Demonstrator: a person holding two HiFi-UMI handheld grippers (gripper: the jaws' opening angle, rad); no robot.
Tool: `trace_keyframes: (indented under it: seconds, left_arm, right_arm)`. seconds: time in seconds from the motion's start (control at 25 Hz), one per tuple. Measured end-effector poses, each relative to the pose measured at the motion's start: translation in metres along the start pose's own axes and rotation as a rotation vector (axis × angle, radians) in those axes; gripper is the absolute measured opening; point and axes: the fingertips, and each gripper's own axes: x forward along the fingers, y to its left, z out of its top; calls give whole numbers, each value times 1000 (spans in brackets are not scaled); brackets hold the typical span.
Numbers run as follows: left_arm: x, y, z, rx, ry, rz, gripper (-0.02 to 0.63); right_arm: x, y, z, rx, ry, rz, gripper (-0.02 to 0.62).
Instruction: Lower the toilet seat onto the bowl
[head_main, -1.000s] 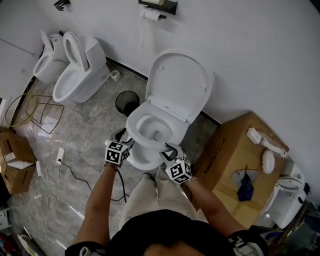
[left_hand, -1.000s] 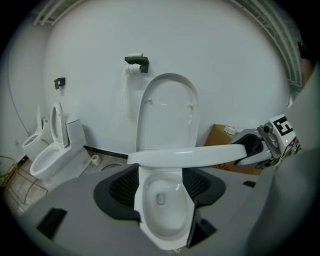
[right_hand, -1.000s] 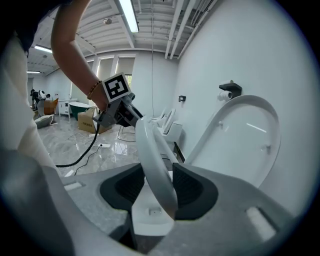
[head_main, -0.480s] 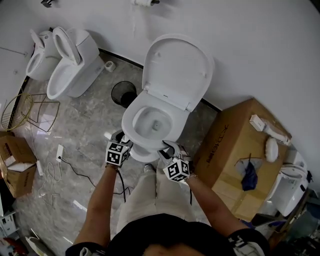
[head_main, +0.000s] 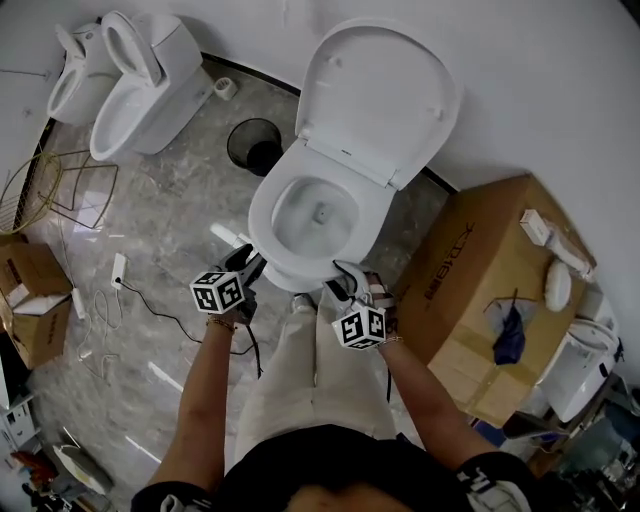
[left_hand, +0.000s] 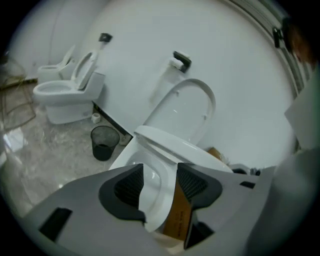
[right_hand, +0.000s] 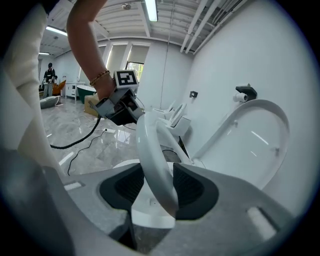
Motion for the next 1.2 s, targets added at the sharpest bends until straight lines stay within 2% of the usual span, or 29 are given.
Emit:
trace_keyframes:
  seconds: [0.08, 0.16, 0.32, 0.4, 0.56, 0.64, 0.72, 0.88, 0.96, 1.08, 1.2]
  left_arm:
    - [-18, 13, -5, -144, -65, -8, 216]
    - [-33, 18, -9, -240, -101, -43, 216]
    - [-41, 16, -24, -355, -112, -108, 226]
    - [-39, 17, -29, -406, -120, -113, 264]
    - [-25, 0, -19, -492, -152, -196, 293]
    - [-19, -2, -14, -525, -169, -218, 295]
    - [-12, 0, -16, -542, -166, -205, 295]
    - [2, 4, -33, -533, -89, -163, 295]
    - [5, 1, -42, -525, -49, -164, 266]
    - [3, 3, -48, -506, -37, -149, 195]
    - [2, 7, -51, -525, -41, -147, 178]
  right_arm:
    - [3, 8, -5, -11, 24, 0, 170]
    - [5, 15, -7, -23, 38, 5, 170]
    - [7, 24, -13, -48, 54, 18, 173]
    - [10, 29, -15, -53, 63, 23, 175]
    - [16, 37, -21, -62, 81, 21, 179]
    - [19, 40, -24, -67, 86, 20, 181]
    - [21, 45, -27, -71, 92, 25, 184]
    - [23, 51, -35, -83, 101, 27, 187]
    - [24, 55, -38, -94, 93, 25, 187]
    - [29, 63, -40, -126, 95, 26, 187]
    - [32, 68, -42, -154, 104, 22, 189]
